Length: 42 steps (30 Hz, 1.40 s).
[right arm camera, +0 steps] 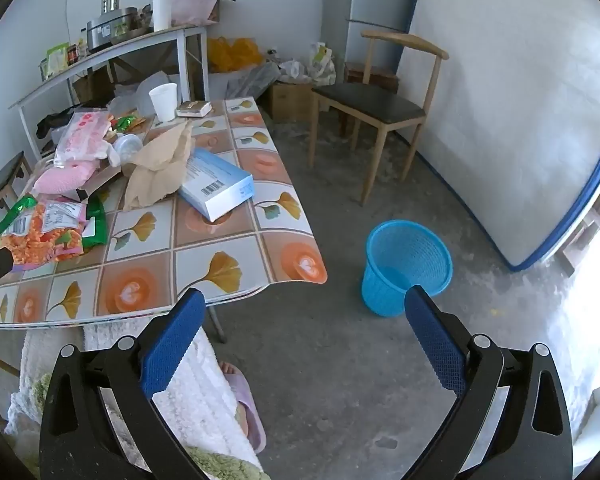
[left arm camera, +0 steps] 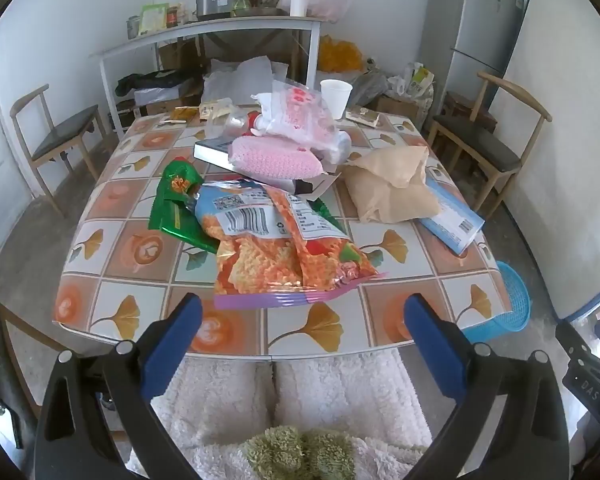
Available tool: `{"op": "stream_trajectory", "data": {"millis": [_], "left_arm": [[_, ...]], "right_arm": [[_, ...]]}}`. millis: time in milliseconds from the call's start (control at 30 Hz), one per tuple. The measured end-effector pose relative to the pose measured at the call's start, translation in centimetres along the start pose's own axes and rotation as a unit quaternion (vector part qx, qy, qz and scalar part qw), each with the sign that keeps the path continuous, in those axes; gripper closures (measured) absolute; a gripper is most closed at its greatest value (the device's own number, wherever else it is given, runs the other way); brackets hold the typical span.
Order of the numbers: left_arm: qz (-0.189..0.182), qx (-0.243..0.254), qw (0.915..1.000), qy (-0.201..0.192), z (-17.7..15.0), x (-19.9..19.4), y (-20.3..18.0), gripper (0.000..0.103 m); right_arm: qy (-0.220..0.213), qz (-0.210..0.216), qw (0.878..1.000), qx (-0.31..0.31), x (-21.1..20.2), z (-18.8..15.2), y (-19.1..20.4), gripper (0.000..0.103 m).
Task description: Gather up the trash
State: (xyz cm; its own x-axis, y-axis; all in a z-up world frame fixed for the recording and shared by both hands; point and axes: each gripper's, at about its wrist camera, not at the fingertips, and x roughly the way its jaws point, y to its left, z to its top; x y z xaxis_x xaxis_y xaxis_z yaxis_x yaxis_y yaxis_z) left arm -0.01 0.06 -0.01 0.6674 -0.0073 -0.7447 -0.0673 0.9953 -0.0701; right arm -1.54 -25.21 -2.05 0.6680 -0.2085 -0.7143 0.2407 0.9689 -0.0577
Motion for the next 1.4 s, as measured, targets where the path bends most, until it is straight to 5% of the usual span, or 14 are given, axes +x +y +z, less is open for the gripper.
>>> {"op": "stream_trajectory", "data": {"millis": [1400], "left_arm": [[0.003,0.004,0.9999,0.010,-0.4,0.7,0.1,0.004]], "right_arm": [[-0.004,0.000,1.000,-0.003,-0.3,0.3,0.8,0.008]]}}
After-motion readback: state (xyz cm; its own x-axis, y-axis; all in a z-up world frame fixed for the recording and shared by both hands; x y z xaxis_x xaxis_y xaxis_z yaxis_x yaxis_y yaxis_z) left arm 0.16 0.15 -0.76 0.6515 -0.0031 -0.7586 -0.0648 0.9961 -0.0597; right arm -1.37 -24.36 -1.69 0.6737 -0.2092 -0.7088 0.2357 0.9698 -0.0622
